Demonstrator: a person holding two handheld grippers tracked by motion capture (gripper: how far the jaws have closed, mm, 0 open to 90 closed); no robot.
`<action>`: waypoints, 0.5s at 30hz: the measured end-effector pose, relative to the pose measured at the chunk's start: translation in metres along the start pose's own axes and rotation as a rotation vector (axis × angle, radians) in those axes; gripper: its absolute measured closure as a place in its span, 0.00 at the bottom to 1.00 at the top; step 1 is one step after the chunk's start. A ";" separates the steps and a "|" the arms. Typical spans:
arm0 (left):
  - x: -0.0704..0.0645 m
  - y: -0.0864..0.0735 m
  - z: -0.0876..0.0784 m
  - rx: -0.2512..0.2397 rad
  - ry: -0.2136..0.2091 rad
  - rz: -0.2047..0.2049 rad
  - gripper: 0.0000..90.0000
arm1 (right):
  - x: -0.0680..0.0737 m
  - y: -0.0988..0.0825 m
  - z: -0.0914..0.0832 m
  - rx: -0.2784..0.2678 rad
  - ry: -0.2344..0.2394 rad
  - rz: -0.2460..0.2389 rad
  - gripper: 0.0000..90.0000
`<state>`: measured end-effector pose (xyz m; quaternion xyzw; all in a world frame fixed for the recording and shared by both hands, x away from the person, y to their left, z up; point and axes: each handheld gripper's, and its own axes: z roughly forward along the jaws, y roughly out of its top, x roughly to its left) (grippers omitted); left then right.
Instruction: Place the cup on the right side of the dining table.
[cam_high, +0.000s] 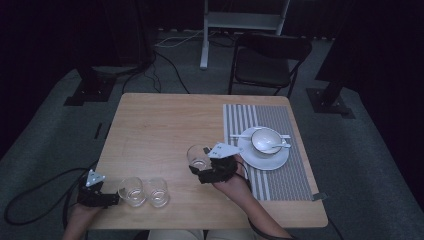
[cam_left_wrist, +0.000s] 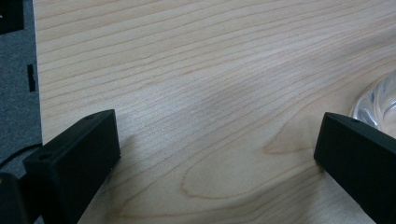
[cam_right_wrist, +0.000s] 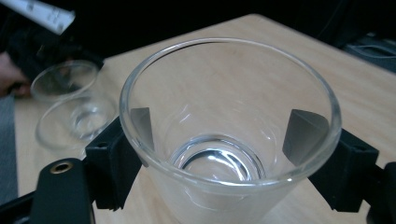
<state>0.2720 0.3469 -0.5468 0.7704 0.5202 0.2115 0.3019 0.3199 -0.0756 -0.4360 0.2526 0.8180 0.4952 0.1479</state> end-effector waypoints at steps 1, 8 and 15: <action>0.000 0.000 0.000 0.000 0.000 0.001 0.01 | -0.004 0.003 -0.002 -0.011 -0.005 0.006 0.22; 0.000 0.000 0.000 0.000 0.001 0.001 0.01 | -0.027 0.021 -0.013 -0.040 -0.060 0.028 0.22; 0.000 0.000 0.000 0.000 0.001 0.001 0.01 | -0.064 0.039 -0.023 -0.068 -0.127 0.083 0.22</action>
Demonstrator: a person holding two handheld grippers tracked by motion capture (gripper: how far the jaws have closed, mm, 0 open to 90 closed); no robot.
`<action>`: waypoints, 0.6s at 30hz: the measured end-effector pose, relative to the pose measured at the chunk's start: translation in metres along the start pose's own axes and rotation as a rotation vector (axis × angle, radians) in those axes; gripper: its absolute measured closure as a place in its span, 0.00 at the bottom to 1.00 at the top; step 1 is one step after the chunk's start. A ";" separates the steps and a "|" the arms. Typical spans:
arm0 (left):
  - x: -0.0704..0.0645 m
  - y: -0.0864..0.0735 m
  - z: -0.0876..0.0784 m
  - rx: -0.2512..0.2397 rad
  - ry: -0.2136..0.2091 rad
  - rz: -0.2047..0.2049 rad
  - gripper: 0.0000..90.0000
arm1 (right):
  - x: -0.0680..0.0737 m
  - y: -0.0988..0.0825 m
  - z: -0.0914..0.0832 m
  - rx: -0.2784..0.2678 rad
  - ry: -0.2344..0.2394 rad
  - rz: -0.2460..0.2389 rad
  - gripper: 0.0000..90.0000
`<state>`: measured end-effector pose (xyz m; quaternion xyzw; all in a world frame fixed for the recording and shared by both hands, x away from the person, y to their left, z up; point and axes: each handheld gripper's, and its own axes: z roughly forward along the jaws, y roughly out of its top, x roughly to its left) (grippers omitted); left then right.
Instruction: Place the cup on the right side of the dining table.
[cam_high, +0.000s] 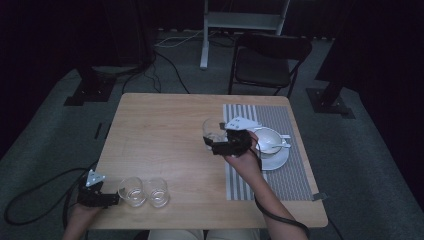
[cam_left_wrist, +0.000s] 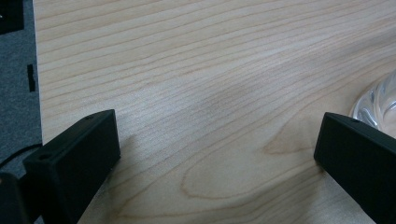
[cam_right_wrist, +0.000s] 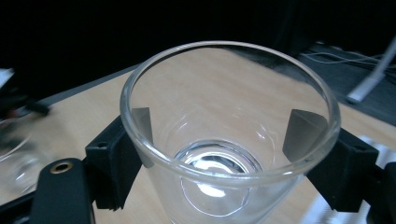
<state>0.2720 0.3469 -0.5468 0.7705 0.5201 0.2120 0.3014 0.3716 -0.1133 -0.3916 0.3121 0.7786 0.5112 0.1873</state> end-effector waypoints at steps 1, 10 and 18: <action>0.000 0.000 0.000 0.000 -0.001 0.000 0.01 | -0.006 0.003 0.000 -0.003 -0.018 0.007 0.22; 0.000 0.000 0.000 0.000 -0.001 0.000 0.01 | -0.066 0.028 -0.001 0.014 -0.156 0.075 0.22; 0.000 0.000 0.000 0.000 -0.004 0.003 0.01 | -0.118 0.035 0.007 0.063 -0.270 0.144 0.22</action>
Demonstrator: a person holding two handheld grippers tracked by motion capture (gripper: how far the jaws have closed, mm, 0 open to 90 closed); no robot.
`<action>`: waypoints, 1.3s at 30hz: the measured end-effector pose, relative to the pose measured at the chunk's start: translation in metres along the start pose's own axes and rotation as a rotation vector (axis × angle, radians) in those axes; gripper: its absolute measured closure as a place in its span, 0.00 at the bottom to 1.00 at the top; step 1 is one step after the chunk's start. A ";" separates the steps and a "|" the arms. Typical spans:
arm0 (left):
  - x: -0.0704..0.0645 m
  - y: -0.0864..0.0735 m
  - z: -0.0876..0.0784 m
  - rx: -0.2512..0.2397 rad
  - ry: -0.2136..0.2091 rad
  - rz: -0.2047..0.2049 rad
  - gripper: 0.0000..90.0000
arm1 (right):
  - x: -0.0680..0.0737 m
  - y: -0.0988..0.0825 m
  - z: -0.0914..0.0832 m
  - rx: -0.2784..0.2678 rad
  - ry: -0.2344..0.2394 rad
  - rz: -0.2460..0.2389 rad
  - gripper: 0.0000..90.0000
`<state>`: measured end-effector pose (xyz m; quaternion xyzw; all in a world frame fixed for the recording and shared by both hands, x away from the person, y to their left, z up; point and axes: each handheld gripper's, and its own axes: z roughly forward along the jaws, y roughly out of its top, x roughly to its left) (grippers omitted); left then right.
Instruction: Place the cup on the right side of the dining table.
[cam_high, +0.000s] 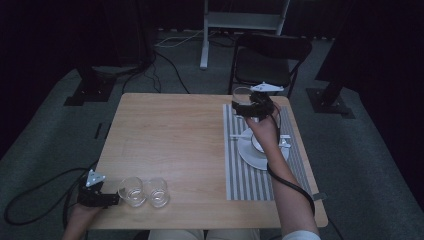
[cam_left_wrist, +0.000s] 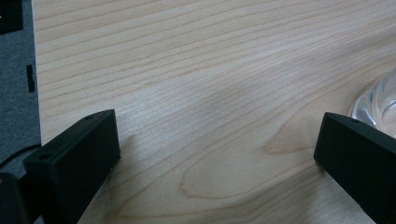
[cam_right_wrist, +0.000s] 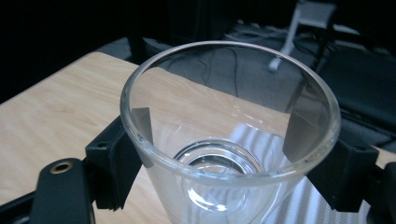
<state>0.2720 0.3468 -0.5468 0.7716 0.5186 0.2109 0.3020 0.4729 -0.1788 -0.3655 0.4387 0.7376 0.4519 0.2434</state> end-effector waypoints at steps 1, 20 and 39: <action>0.000 0.000 0.000 0.000 0.000 0.000 0.01 | -0.006 0.000 0.004 0.005 -0.011 0.017 0.22; 0.000 0.000 0.000 -0.001 0.000 0.000 0.01 | -0.084 -0.033 0.085 0.234 -0.244 0.199 0.22; 0.000 0.000 0.000 -0.001 0.000 0.000 0.01 | -0.094 -0.069 0.121 0.435 -0.301 0.245 0.22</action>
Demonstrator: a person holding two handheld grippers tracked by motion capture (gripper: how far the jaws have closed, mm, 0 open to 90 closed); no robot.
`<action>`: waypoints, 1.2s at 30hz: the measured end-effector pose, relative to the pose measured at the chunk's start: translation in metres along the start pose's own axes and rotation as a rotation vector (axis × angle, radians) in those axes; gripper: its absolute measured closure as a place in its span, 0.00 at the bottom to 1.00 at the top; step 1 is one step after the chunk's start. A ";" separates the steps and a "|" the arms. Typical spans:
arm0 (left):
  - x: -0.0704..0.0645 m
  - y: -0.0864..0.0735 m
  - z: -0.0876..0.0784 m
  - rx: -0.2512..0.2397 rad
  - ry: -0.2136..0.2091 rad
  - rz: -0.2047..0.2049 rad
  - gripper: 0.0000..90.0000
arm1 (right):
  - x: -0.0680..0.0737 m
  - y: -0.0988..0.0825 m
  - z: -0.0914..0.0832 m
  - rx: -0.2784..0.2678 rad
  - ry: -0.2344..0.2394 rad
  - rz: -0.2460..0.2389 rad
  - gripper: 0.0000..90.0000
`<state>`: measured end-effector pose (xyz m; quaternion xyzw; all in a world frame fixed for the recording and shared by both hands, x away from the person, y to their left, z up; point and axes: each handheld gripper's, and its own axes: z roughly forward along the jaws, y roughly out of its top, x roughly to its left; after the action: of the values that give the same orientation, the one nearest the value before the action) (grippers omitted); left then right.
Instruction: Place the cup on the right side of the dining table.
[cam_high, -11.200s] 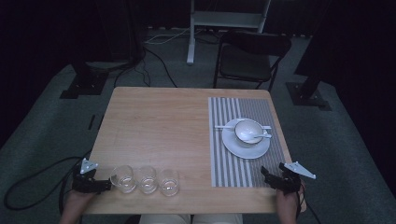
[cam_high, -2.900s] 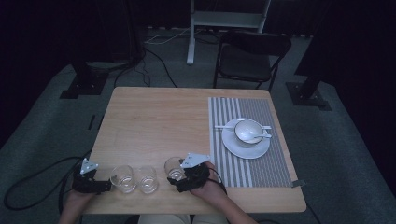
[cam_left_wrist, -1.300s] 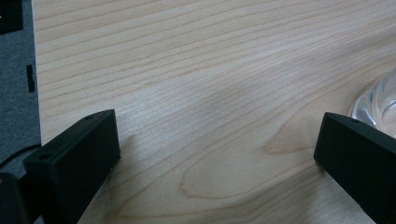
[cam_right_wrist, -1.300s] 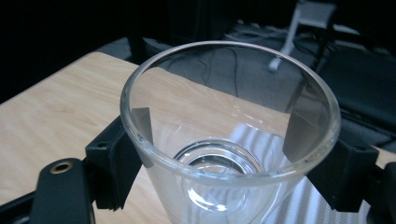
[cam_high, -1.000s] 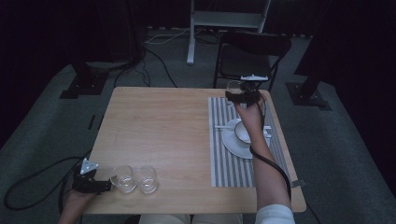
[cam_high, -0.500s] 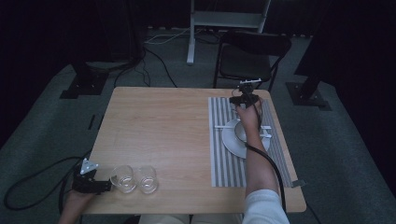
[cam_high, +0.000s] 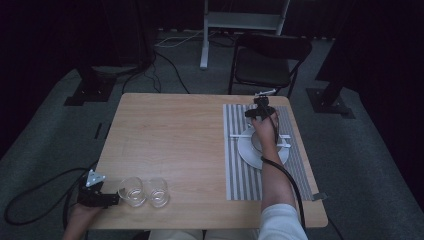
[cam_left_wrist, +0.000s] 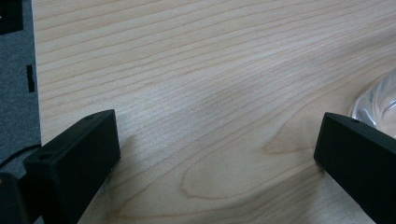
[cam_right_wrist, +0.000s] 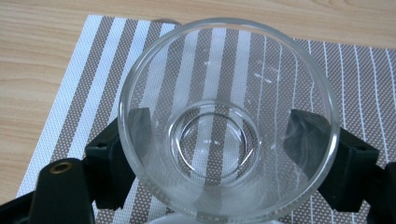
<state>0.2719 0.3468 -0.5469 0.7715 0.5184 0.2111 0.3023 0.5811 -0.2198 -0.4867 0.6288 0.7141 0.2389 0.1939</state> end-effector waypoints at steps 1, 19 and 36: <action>0.000 0.000 0.000 0.000 0.000 0.000 0.01 | 0.000 -0.001 0.000 0.002 0.002 0.002 0.22; 0.000 0.000 0.000 0.000 0.000 0.000 0.01 | -0.002 -0.018 -0.030 -0.018 0.069 0.005 0.23; 0.000 0.000 0.000 0.000 0.001 -0.002 0.01 | 0.018 -0.049 -0.062 -0.149 0.214 -0.070 0.14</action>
<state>0.2718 0.3465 -0.5469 0.7708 0.5195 0.2113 0.3022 0.5031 -0.2130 -0.4647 0.5584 0.7325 0.3499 0.1710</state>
